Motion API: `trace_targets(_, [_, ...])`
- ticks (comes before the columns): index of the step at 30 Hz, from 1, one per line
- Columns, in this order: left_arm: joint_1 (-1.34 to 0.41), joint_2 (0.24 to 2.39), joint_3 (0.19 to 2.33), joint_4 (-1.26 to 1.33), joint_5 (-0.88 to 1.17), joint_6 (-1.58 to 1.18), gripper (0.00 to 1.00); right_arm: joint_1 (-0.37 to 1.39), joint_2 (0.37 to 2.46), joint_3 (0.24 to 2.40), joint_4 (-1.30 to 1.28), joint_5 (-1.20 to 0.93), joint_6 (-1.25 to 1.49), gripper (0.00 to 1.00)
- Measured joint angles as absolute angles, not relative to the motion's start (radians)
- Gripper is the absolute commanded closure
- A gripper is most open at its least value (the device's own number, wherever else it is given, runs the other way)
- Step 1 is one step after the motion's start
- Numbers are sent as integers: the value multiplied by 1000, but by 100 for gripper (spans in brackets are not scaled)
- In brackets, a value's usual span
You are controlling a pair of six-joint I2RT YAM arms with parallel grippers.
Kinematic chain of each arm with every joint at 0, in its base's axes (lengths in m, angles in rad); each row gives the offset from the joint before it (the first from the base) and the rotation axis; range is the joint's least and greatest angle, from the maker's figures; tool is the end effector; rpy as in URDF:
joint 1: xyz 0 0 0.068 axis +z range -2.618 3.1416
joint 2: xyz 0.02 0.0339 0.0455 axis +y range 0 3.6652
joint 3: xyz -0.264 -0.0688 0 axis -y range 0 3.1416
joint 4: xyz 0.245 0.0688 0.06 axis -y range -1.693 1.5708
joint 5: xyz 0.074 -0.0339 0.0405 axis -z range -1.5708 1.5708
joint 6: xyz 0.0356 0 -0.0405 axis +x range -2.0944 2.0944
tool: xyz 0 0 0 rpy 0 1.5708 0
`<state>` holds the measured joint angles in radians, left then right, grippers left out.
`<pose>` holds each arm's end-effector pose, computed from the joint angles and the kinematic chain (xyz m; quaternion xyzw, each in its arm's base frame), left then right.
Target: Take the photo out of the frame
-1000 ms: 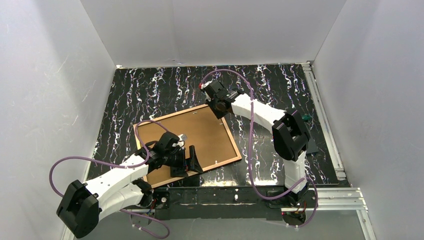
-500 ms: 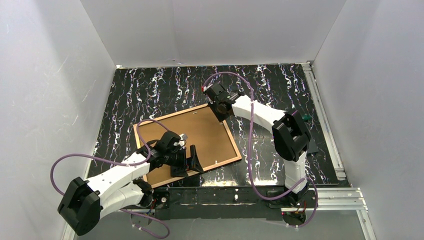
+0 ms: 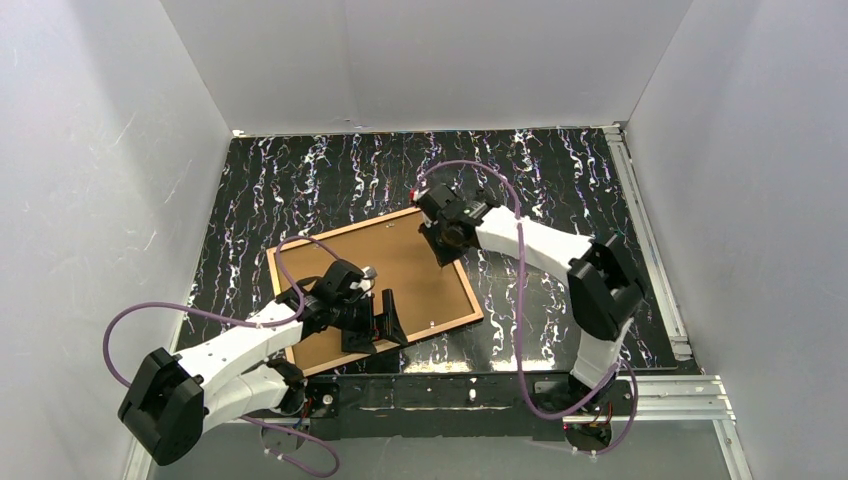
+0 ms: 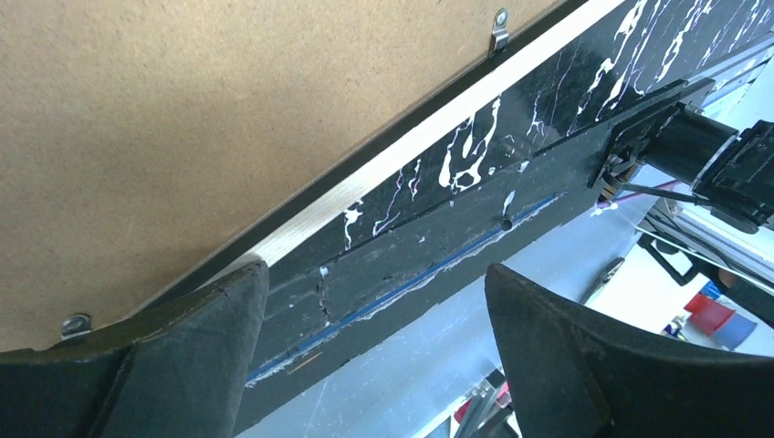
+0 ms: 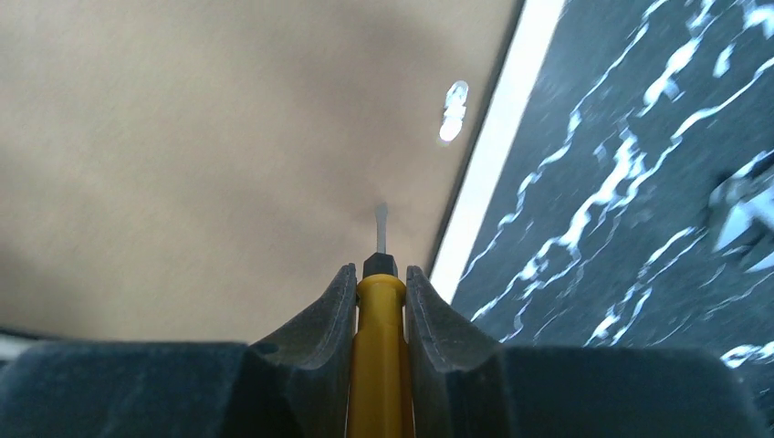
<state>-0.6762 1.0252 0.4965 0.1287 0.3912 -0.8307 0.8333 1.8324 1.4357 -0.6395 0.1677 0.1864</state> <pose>0.1657 -0.1503 0.2258 0.0440 0.8234 -0.4890 0.2845 0.2687 0.2869 0.2353 -0.2845 0.9183 0.0579 0.2691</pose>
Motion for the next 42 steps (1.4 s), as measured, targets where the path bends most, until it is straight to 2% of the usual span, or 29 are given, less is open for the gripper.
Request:
trace_targets(4, [-676,1026,506,127,378,-799,8,864,1693,1341,-661,151,261,99])
trace_targets(10, [-673,1025,575,27,347,-643,10,863,1315,1183,-641,239,371,99])
trace_targets(17, [-711,1075,816,-139,408,-325,11,844,1056,926,-632,321,455,99])
trace_targets(24, [-999,1190,872,-184,226,9,21,844,829,793,-632,331,506,99])
trace_targets(29, [-1058,1273,865,-147,115,150,27,844,681,773,-632,346,527,99])
trace_targets(34, [-1119,1364,865,-101,59,209,28,844,599,764,-658,375,535,99])
trace_targets(42, [-1182,1498,857,-5,-52,224,48,844,558,754,-677,394,537,99])
